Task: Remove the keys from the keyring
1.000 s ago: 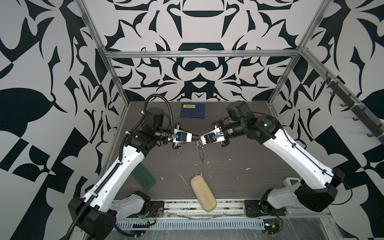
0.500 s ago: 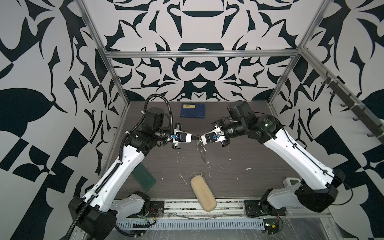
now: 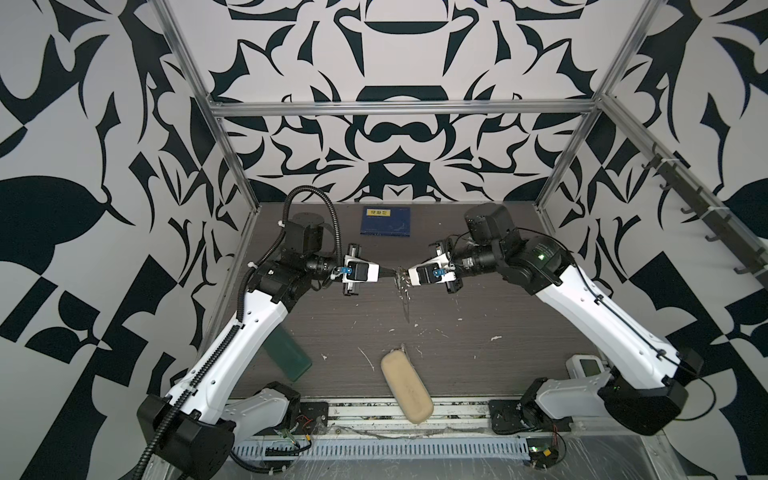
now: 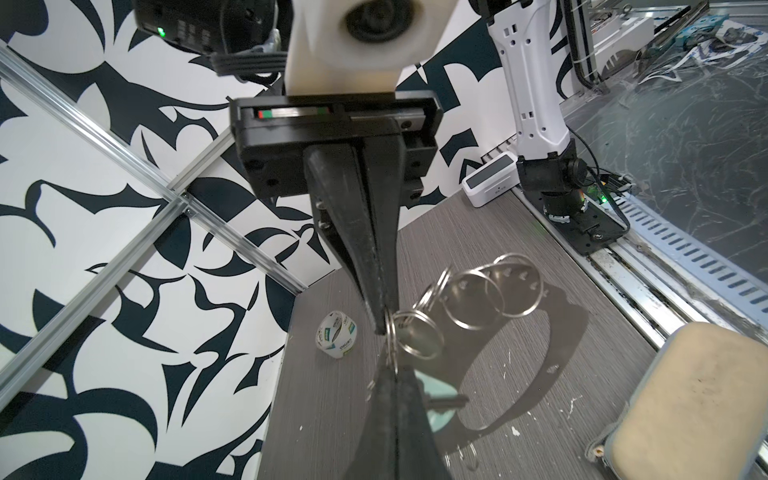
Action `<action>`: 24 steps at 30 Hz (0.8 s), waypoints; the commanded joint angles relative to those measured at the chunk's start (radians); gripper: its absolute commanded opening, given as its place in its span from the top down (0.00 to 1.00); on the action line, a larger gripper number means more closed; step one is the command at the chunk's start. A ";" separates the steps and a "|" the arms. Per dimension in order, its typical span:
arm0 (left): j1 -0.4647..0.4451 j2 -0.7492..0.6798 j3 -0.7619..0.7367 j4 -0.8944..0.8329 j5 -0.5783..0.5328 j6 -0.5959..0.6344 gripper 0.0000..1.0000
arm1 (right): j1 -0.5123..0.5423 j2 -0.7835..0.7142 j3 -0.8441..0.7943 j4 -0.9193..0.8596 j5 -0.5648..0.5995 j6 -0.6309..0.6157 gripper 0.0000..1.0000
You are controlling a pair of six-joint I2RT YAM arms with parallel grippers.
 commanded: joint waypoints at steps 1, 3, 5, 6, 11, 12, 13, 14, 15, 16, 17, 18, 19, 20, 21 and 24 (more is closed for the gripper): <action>0.015 -0.003 0.012 0.024 -0.027 -0.046 1.00 | -0.004 -0.061 -0.081 0.150 -0.069 0.089 1.00; 0.015 -0.006 0.021 0.002 -0.065 -0.045 1.00 | -0.010 -0.078 -0.122 0.208 -0.092 0.130 1.00; 0.015 -0.014 0.013 -0.011 -0.080 -0.046 1.00 | -0.013 -0.087 -0.139 0.235 -0.104 0.145 1.00; 0.014 -0.018 0.010 -0.023 -0.078 -0.032 1.00 | -0.013 -0.087 -0.135 0.237 -0.109 0.143 1.00; 0.014 -0.033 -0.022 -0.013 -0.028 -0.005 0.90 | -0.013 -0.076 -0.062 0.156 -0.116 0.099 1.00; 0.015 -0.032 -0.024 -0.009 -0.022 -0.003 0.88 | -0.013 -0.072 -0.050 0.140 -0.115 0.090 1.00; 0.015 -0.031 -0.025 -0.007 -0.017 -0.004 0.84 | -0.013 -0.068 -0.041 0.123 -0.115 0.084 1.00; 0.015 -0.030 -0.024 -0.001 -0.012 -0.010 0.81 | -0.013 -0.065 -0.035 0.114 -0.115 0.081 1.00; 0.014 -0.027 -0.021 0.005 -0.006 -0.015 0.79 | -0.013 -0.062 -0.032 0.108 -0.117 0.080 1.00; 0.015 -0.025 -0.017 0.007 0.000 -0.016 0.77 | -0.014 -0.060 -0.029 0.103 -0.117 0.075 1.00; 0.015 -0.022 -0.012 0.007 0.006 -0.019 0.77 | -0.013 -0.060 -0.029 0.100 -0.117 0.075 1.00; 0.014 -0.017 -0.007 0.009 0.010 -0.022 0.76 | -0.013 -0.058 -0.024 0.097 -0.118 0.075 1.00; 0.013 -0.017 -0.003 0.008 0.014 -0.026 0.75 | -0.014 -0.056 -0.020 0.089 -0.119 0.070 1.00; 0.013 -0.017 -0.003 0.009 0.017 -0.025 0.75 | -0.014 -0.055 -0.015 0.084 -0.117 0.067 1.00; 0.011 -0.014 -0.002 0.010 0.016 -0.024 0.75 | -0.013 -0.051 -0.012 0.079 -0.118 0.063 1.00; -0.001 -0.005 0.004 0.011 0.019 -0.029 0.74 | -0.013 -0.041 0.004 0.064 -0.120 0.055 1.00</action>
